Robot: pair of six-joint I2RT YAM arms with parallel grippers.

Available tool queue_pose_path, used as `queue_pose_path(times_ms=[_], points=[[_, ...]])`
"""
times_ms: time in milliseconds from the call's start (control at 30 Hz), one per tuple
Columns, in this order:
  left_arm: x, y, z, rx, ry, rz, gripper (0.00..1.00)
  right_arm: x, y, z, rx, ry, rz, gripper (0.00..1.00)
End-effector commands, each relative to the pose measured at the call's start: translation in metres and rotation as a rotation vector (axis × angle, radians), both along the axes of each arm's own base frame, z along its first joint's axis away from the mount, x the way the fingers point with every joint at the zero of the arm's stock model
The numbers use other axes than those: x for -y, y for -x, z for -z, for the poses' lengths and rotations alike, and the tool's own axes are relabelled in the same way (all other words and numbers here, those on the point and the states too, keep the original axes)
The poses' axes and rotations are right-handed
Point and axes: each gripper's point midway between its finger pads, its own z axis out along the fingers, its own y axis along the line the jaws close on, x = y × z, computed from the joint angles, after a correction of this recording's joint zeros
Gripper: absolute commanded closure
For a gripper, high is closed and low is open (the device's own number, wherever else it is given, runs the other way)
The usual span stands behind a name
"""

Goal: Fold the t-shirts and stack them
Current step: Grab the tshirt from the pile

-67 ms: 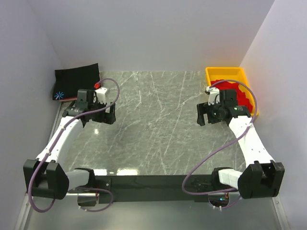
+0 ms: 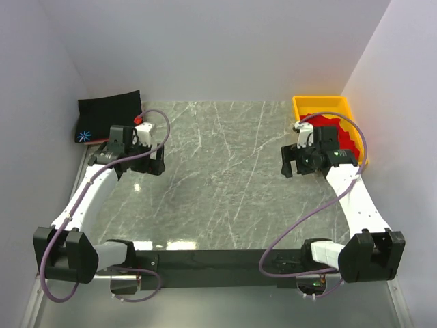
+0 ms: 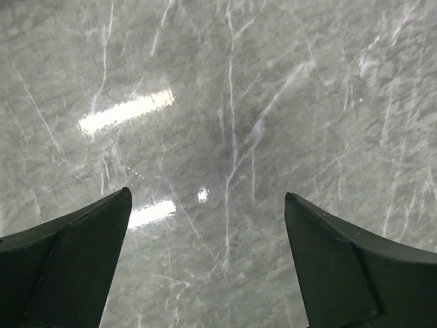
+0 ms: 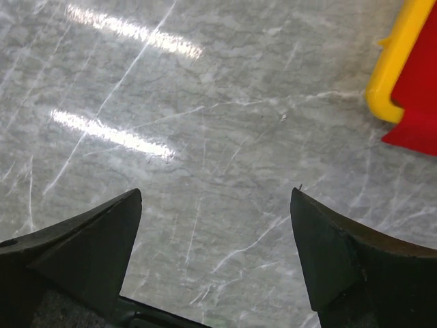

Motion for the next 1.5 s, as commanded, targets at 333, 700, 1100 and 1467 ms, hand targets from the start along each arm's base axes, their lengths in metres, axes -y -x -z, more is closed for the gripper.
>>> queue_pose_path(times_ms=[333, 700, 1100, 1467], points=[[0.014, -0.072, -0.08, 0.151, 0.055, 0.004, 0.01, 0.1, -0.121, -0.048, 0.133, 0.077, 0.308, 0.04], [-0.001, -0.102, -0.069, 0.055, 0.037, -0.04, 0.01, 0.189, -0.22, 0.036, -0.014, 0.24, 0.512, 0.05], [-0.009, -0.111, -0.052, -0.012, 0.044, -0.064, 0.01, 0.212, -0.228, 0.121, -0.236, 0.263, 0.443, 0.58], [-0.025, -0.111, -0.06, -0.012, 0.228, -0.115, 0.01, 0.154, -0.199, -0.053, 0.042, 0.058, 0.325, 1.0]])
